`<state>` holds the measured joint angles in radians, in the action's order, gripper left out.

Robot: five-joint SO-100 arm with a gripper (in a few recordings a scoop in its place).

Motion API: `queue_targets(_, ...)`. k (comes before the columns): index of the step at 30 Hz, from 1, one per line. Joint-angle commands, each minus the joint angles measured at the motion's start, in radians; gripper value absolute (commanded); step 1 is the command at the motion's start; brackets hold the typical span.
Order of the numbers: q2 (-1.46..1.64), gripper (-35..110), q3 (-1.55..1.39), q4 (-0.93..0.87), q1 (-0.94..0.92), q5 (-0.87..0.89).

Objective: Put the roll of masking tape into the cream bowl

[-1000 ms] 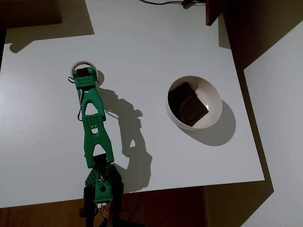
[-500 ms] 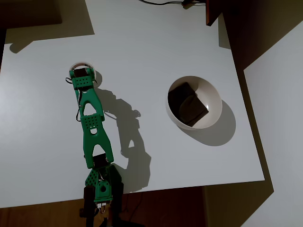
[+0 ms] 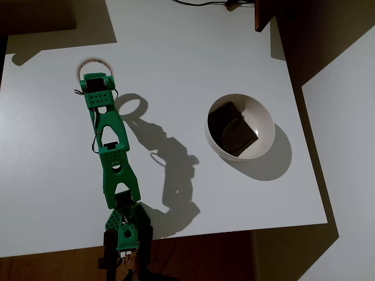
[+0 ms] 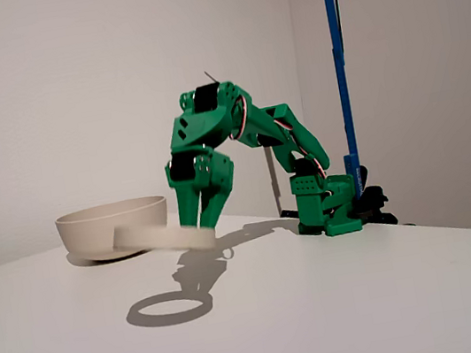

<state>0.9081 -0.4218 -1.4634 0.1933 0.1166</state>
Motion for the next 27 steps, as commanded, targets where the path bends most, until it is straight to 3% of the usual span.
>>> queue_targets(1,0.268,-8,0.052,-0.017,-0.023,0.012)
queue_targets(12,0.512,-8,0.063,-0.041,-0.179,-0.005)
queue_targets(27,0.71,-8,0.063,-0.063,-0.551,-0.049)
